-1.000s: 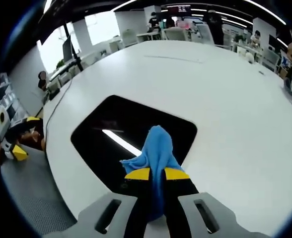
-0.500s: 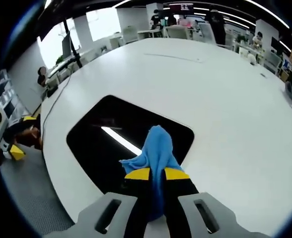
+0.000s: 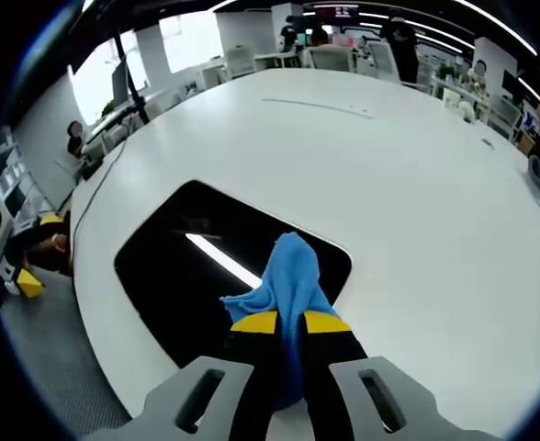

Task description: Wipe the mirror surface with the cleaning cloth until all visible marks leave the cleaned area.

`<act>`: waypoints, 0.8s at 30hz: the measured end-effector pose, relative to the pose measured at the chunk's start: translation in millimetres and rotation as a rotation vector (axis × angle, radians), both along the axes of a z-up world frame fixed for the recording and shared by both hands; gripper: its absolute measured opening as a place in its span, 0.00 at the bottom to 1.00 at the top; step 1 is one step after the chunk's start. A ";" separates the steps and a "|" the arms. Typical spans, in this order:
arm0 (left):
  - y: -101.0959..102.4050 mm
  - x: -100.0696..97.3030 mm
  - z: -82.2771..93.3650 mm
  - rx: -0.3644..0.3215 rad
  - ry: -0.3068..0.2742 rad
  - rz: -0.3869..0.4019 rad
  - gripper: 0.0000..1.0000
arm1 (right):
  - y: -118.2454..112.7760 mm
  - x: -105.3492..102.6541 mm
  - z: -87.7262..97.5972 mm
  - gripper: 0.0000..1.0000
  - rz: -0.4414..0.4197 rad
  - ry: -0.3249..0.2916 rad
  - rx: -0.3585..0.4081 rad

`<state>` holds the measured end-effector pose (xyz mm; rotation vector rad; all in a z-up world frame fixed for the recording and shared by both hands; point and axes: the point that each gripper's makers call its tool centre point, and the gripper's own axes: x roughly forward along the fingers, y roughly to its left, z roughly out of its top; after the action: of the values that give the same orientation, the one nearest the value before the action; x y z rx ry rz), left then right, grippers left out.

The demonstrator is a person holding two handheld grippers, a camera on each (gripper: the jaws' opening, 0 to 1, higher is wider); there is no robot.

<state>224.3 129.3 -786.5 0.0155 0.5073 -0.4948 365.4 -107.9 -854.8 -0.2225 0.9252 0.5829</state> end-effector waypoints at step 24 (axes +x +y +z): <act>-1.4 0.3 -1.2 -0.002 0.006 -0.009 0.69 | -1.4 30.7 0.5 0.04 0.020 -0.014 -0.037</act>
<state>224.6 127.9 -787.7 0.0140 0.5123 -0.5039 396.2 -109.3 -854.3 -0.2693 0.9216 0.5817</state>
